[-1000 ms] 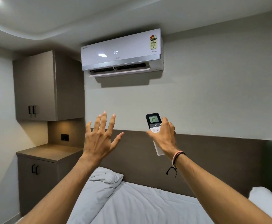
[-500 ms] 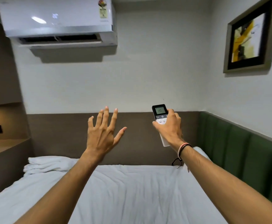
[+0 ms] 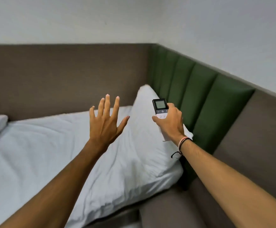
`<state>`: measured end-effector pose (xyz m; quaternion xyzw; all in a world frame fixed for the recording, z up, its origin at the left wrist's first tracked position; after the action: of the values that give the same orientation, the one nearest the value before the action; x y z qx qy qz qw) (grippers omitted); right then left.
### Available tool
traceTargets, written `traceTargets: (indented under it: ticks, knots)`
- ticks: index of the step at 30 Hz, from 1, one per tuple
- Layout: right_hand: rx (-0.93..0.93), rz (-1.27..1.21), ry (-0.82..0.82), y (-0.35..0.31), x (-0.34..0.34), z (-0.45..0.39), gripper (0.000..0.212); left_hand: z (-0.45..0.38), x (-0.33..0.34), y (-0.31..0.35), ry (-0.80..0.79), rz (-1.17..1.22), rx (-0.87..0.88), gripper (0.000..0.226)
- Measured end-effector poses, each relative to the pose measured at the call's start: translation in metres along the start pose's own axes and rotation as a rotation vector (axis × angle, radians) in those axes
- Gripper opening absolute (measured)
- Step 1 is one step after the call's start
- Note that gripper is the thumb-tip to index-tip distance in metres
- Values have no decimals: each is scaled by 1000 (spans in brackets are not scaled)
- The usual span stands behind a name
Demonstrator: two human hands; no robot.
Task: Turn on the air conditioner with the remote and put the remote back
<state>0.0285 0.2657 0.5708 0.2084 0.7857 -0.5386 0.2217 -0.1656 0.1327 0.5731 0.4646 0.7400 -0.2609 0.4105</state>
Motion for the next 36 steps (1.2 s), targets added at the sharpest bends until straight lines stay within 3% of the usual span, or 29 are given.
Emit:
traceTargets:
  ticks: [3,7,9,14,22,28,36]
  knots:
    - [72,54,-80,57,17,12,53,22,52,25,-57,30,15,79]
    - [209,169,-190,182,59,45,55,94,160,68,-219,70,46,76]
    - [224,189,-195,207,65,59,52,113,182,70,-210,49,31,76]
    - [337,336,-328,337,115,115,56,206,289,107,-428,66,-5,76]
    - [488,443,-498,482,183,202,65,328,385,135,-713,106,-46,82]
    - [473,619,-569,541,206,254,68,377,428,143,-800,119,-30,81]
    - [446,687,-558,566,213,281,68,394,442,149,-852,126,20,84]
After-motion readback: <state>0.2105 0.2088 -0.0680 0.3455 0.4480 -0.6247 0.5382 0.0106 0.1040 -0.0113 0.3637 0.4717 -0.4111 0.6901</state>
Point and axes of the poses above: each hand's wrist, its own z-axis away from the middle knuckle, its own x-axis out of the palm, y = z × x, the point moved 4 cm from there along -z, towards the middle knuckle, and after that the axes turned 5 degrees about y, right-handed, at the moved point
